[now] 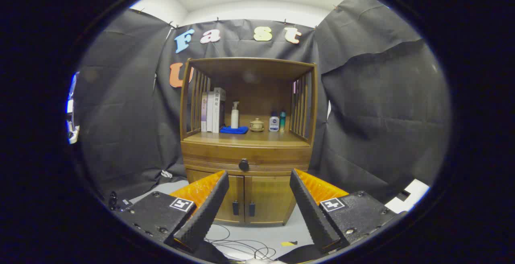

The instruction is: Pull open the drawer, take out the items inside it, and place them on the countertop above the cabinet.

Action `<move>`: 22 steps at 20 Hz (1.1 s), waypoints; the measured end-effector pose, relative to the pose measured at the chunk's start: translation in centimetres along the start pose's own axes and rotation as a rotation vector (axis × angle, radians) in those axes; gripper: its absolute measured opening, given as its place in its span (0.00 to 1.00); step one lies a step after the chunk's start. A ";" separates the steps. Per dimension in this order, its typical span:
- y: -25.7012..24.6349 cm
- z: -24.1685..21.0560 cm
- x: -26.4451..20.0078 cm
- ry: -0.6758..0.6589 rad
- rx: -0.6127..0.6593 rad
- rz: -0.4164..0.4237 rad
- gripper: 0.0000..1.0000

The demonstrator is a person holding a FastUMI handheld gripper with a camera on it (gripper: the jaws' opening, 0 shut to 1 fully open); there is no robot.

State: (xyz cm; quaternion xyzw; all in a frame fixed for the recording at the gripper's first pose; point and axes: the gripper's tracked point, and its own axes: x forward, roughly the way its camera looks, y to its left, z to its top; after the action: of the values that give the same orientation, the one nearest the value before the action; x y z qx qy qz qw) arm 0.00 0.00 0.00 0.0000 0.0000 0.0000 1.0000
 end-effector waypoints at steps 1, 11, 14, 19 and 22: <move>0.1 0.1 0.1 0.000 0.001 0.004 0.99; 0.2 0.0 0.6 0.004 -0.005 0.013 0.99; 0.3 -0.1 0.9 0.005 -0.008 0.019 0.99; 0.6 0.5 2.8 0.001 -0.017 0.035 0.99; 0.8 1.0 5.5 -0.009 -0.011 0.040 0.99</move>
State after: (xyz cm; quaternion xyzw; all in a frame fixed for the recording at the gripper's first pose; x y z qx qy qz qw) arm 5.50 0.84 1.03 -0.0054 -0.0047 0.0200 0.9998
